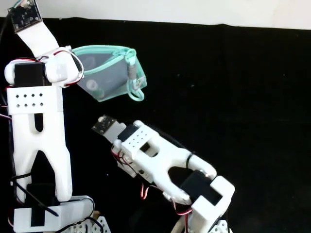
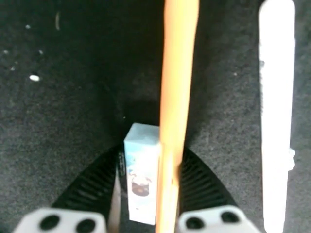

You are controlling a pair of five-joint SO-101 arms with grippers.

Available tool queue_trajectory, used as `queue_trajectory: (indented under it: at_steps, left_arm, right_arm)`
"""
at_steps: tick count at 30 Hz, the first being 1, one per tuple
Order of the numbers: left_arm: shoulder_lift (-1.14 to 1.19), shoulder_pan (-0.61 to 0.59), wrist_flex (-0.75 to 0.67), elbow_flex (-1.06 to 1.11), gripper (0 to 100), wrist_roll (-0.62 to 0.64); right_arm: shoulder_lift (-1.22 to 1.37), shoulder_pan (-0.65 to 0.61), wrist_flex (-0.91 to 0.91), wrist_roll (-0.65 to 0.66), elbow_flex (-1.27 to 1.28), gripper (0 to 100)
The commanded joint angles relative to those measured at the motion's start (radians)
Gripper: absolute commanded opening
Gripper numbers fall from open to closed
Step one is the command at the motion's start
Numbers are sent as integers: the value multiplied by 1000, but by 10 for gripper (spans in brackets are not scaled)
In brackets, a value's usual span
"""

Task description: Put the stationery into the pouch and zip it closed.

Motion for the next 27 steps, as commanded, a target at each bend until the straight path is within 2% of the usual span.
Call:
queue_trajectory:
  at_steps: [1, 6, 13, 23, 27]
  left_arm:
    - [12, -10, -9, 10, 7, -2]
    - [12, -10, -23, 15, 7, -2]
    - [12, -10, -23, 15, 7, -2]
    - [12, -8, -23, 15, 7, -2]
    - [12, -8, -23, 15, 7, -2]
  right_arm:
    - [-5, 39, 25, 12, -5, 7]
    - [-45, 73, 58, 9, 2, 7]
    - [-285, 94, 114, -21, 1, 7]
    - [-475, 245, 220, -18, -10, 7]
    - [-542, 277, 277, -21, -101, 7]
